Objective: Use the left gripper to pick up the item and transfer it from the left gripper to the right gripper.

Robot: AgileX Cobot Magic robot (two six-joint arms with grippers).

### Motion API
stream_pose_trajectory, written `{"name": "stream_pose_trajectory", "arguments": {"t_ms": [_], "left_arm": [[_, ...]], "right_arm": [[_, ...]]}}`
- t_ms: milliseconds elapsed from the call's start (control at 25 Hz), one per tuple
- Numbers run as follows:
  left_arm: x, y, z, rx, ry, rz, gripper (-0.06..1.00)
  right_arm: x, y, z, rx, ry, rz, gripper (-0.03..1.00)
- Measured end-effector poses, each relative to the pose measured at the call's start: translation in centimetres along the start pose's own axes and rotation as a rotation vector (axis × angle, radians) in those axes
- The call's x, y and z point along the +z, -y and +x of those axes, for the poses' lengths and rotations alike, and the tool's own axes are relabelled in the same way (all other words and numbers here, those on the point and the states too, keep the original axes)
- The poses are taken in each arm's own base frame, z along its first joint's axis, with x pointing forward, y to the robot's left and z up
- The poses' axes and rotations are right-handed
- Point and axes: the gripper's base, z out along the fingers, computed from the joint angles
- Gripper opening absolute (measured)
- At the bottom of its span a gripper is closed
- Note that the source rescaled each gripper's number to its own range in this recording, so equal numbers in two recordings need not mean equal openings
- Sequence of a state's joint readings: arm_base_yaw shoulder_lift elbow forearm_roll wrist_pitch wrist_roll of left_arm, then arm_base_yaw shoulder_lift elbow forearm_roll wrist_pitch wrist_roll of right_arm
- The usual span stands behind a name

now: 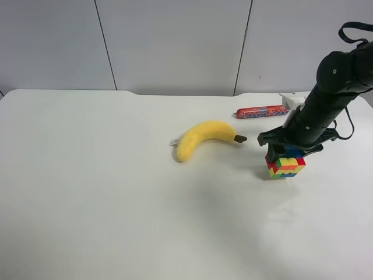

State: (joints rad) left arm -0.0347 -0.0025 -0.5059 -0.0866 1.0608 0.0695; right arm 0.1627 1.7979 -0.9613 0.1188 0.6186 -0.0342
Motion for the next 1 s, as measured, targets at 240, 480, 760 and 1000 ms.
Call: {"name": "stream_pose_trajectory", "arguments": {"t_ms": [240,480,760,1000], "left_arm": [[0.0,0.0,0.0,0.000,0.000,0.000,0.98],[0.0,0.0,0.0,0.000,0.000,0.000,0.98],[0.0,0.0,0.0,0.000,0.000,0.000,0.98],[0.0,0.0,0.0,0.000,0.002,0.000,0.98]], "right_arm": [[0.2,0.0,0.0,0.005,-0.006,0.001,0.50],[0.3,0.0,0.0,0.005,-0.008,0.001,0.97],[-1.3,-0.1,0.4,-0.002,-0.064,-0.004,0.99],[-7.1,-0.7,0.8,-0.022,-0.121,-0.019,1.00]]}}
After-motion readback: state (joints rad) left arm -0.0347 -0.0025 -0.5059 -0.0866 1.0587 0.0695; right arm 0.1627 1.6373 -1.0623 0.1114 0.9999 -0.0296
